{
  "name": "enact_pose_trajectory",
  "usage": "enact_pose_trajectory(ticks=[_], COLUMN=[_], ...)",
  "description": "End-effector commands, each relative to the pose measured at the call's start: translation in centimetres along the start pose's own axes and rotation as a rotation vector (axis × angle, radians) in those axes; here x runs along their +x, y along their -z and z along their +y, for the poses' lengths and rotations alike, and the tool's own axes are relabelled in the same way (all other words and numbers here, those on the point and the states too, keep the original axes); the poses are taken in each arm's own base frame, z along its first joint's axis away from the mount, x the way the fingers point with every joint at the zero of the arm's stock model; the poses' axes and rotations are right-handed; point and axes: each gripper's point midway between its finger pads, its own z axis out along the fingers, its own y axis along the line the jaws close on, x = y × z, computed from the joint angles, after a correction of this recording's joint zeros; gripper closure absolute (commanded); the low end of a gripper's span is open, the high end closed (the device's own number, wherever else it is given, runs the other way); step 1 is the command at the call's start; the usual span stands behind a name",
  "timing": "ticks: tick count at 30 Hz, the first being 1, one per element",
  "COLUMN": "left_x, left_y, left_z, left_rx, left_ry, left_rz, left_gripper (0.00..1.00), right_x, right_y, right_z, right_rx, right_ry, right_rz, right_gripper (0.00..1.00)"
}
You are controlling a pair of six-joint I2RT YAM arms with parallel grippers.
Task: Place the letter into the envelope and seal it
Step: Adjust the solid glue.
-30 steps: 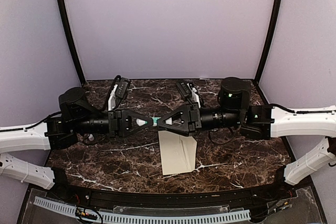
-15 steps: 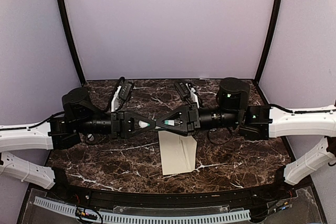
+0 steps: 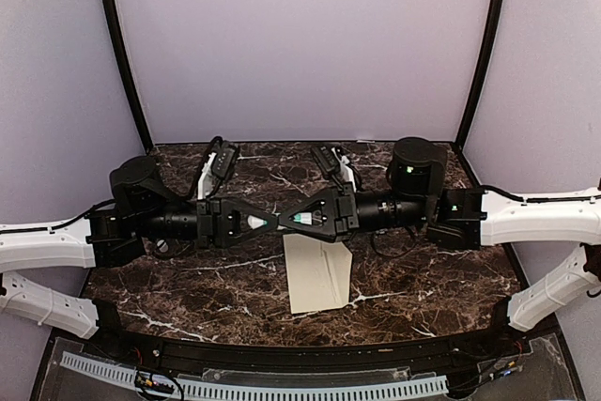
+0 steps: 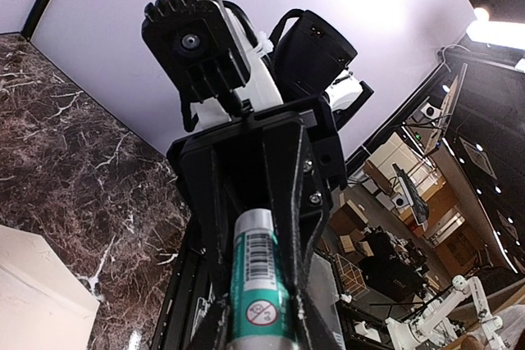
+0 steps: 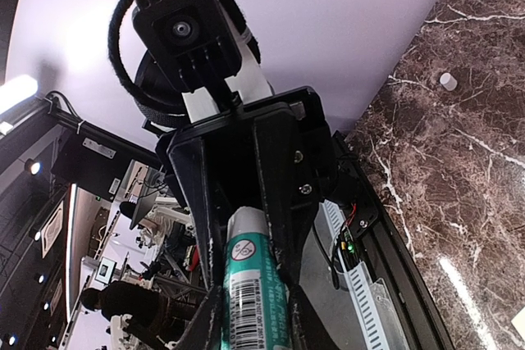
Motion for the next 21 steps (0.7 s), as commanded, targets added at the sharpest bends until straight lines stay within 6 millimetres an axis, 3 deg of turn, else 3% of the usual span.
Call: enact_pose_trajectory(ticks=[1,2,4,7,9,12,17,21], left_x=[-0.3,-0.4,-0.6,-0.8,-0.9,-1.0,-1.3,-1.2], left_y=[0.0,0.0,0.2,0.4,0.5,0.6,1.0,0.9], left_z=[0.4,0.5,0.5,0.4,0.3,0.3,0.5,0.4], left_rx=[-0.016,-0.025,-0.032,-0.031,-0.028,-0.037,-0.050,-0.039], left_ry=[0.002,0.009,0.015,0.028,0.036,0.040,0.051,0.060], left_rz=[-0.021,-0.032,-0.047,-0.059,-0.062,-0.066,-0.088,-0.081], left_gripper=[0.84,0.67,0.48,0.32,0.29,0.32,0.52,0.58], right_x=[-1.2,-1.3,-1.6,-1.7,-1.7,-1.6,-1.6,-1.4], right_y=[0.0,0.3,0.7,1.3,1.5,1.6,1.7,1.5], right_z=[1.5,1.3,1.1,0.8,0.6,0.5,0.4,0.3], right_rx=[-0.026,-0.017,-0.004,0.008,0.018,0.026,0.029,0.033], right_ry=[0.032,0.033,0.035,0.032,0.031,0.031,0.032,0.031], right_rz=[-0.051,-0.064,-0.084,-0.099,-0.099,-0.098,-0.094,-0.084], right_gripper=[0.80,0.80,0.81,0.82,0.82,0.82,0.82,0.82])
